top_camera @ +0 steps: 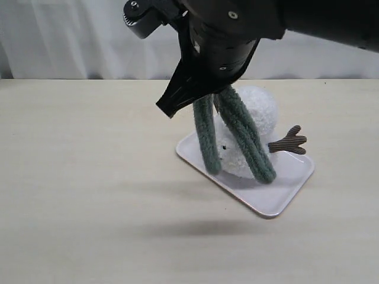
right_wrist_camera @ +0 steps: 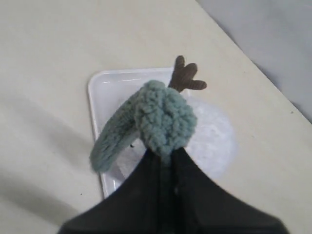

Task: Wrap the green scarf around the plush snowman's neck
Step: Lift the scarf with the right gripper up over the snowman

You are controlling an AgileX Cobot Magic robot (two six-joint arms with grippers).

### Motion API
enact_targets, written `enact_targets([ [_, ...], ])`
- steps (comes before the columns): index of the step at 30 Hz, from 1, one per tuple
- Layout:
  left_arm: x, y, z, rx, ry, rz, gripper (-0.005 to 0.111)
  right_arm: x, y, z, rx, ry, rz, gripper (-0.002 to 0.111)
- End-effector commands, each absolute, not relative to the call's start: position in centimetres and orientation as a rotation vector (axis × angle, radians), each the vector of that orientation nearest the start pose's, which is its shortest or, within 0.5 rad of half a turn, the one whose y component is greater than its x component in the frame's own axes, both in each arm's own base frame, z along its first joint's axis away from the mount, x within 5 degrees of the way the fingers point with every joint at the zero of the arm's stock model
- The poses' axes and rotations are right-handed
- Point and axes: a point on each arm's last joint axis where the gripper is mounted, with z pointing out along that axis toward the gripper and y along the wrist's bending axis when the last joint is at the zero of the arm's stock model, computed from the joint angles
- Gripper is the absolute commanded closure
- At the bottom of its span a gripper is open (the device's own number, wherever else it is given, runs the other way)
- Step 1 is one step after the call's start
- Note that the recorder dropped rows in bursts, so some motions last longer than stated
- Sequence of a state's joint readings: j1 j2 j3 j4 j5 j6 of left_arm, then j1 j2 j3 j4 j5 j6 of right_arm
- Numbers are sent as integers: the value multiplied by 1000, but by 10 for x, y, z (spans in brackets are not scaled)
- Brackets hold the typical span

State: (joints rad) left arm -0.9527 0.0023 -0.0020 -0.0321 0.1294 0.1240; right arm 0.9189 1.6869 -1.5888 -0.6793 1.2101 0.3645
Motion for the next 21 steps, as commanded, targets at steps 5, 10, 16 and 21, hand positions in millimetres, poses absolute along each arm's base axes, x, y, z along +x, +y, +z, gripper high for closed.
enact_targets([
  [5, 32, -46, 204, 805, 1410, -685, 107, 283, 220, 333, -493, 2334, -415, 104],
  [10, 32, -46, 204, 805, 1410, -685, 107, 290, 214, 325, -474, 2355, -373, 104],
  [16, 32, -46, 204, 805, 1410, -685, 107, 294, 232, 328, -547, 2271, -151, 104],
  [21, 32, -46, 204, 805, 1410, -685, 107, 298, 236, 334, -602, 2162, -136, 104],
])
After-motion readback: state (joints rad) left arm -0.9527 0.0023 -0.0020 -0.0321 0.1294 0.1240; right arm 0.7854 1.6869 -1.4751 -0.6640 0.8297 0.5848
